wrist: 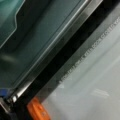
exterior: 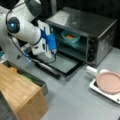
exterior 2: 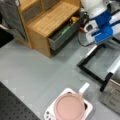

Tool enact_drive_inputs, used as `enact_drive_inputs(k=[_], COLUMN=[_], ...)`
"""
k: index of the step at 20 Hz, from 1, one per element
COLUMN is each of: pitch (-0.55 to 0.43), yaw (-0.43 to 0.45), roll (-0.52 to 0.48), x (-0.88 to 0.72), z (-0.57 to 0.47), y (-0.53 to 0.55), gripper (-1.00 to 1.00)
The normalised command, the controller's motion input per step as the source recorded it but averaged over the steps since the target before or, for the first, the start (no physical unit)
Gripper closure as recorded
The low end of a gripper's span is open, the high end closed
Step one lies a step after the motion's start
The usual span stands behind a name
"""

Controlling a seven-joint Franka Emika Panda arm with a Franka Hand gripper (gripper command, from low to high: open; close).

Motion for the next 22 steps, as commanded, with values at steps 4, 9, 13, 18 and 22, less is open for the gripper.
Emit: enact_drive_inputs(k=[4,9,13,18,22], pitch=[-0.043,-0.011,0.044,0.052,0.034], yaw=[0.399,0.34,0.216,0.166,0.133], roll=[0.218,0.224,0.285,0.315,0.301], x=[0.21,0.25,0.22,0.15,0.15], z=[-0.13,-0.05,0.01,-0.02,-0.08], y=[0.09,0.03,0.03,0.08,0.17], gripper=[-1.0,-1.0,-1.0,-1.0,-1.0])
